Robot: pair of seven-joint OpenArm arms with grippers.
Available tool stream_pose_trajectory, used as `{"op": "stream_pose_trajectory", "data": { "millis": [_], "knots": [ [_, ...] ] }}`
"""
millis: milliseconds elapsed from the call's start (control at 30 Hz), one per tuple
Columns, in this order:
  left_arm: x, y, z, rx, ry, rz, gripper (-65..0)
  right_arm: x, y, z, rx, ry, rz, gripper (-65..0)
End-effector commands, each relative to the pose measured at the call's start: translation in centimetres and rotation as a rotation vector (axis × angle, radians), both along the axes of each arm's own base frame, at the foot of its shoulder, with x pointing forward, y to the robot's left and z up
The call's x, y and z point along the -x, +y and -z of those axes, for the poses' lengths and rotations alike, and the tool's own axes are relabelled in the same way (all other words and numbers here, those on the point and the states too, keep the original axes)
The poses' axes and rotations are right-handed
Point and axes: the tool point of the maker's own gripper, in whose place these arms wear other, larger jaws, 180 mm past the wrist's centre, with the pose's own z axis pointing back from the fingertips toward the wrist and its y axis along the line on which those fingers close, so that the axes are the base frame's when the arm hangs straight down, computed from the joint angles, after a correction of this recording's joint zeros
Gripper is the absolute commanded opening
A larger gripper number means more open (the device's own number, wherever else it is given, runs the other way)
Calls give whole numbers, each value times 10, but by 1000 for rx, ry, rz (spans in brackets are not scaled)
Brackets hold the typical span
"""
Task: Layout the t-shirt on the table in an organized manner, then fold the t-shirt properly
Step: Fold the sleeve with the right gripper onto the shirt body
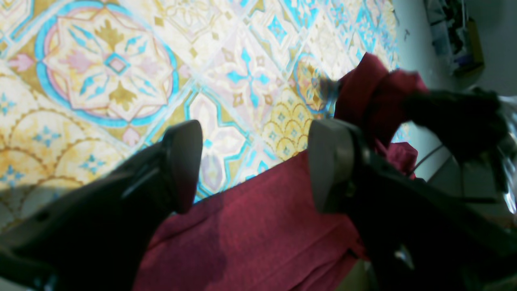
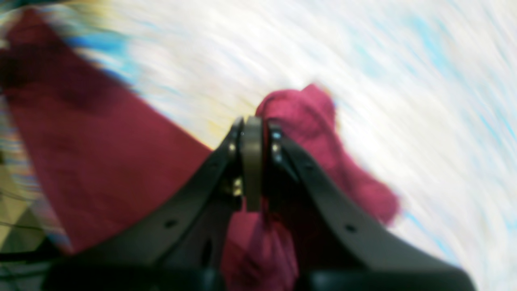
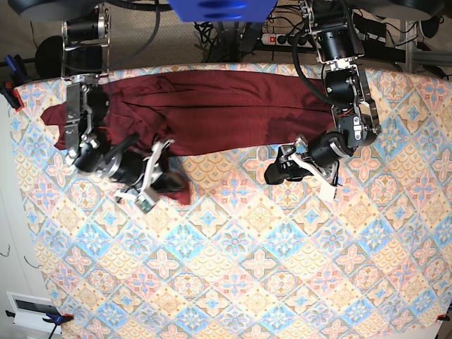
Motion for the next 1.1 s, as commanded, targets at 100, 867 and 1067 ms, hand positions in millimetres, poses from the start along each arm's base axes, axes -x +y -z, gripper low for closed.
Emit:
{"op": "stream_pose_trajectory", "data": {
  "millis": [100,867,1067],
  "knots": [
    [-9,0,-15,18,-53,-5,-251,22,34,-24,-49,-63,-120,-648],
    [-13,-21,-3,128,6,8,-245,5,-10,-18,168,-134,-39,-453],
    [-11,-36,18,264,103,13,-245,2,-17,-20,171,-139,-18,-453]
  ]
}}
